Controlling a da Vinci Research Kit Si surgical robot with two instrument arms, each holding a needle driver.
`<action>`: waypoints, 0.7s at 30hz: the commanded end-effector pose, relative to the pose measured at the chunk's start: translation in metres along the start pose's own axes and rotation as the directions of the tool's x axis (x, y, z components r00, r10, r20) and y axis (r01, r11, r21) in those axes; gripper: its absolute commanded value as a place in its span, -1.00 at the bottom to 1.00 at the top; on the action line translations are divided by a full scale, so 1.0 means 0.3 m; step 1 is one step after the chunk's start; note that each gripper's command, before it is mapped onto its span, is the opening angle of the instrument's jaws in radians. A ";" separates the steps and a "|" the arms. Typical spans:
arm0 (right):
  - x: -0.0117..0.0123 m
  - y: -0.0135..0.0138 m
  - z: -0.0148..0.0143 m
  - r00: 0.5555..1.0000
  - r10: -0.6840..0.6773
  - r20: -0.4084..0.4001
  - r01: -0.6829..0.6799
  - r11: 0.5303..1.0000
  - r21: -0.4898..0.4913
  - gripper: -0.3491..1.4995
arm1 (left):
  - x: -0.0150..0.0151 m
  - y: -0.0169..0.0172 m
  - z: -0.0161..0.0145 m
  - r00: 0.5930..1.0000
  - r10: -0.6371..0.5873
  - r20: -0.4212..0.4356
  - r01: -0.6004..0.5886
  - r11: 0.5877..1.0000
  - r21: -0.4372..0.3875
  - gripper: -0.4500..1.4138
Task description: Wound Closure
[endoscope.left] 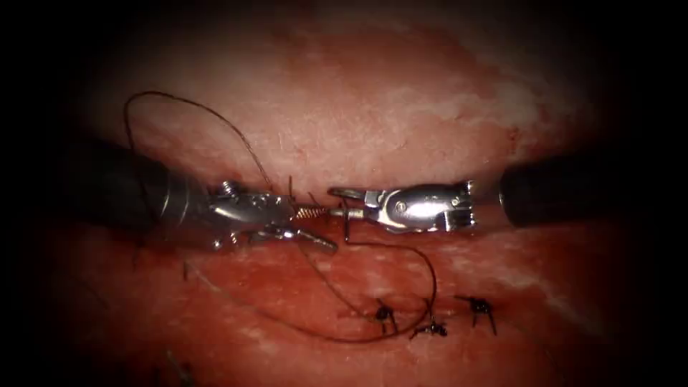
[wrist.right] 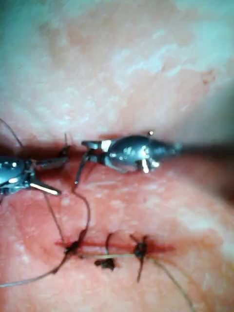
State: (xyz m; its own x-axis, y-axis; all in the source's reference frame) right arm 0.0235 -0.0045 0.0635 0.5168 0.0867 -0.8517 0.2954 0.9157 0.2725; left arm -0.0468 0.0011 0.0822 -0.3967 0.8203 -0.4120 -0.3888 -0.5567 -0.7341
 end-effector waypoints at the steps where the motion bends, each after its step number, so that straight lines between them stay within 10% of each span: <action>1: 0.0000 -0.0027 0.0037 1.000 -0.003 -0.002 0.003 1.000 0.011 -1.00 | -0.002 0.001 0.002 1.000 -0.001 0.002 0.001 1.000 -0.002 -0.05; 21: -0.0034 -0.0048 0.0086 0.988 0.152 0.022 -0.154 0.985 0.082 -1.00 | -0.002 0.001 0.002 1.000 0.000 0.005 0.000 1.000 -0.002 -0.05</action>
State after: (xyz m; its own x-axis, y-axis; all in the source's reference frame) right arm 0.0242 -0.0060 0.0649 0.5823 0.2189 -0.7829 0.2766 0.8523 0.4440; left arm -0.0466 0.0011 0.0821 -0.3995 0.8197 -0.4106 -0.3883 -0.5570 -0.7342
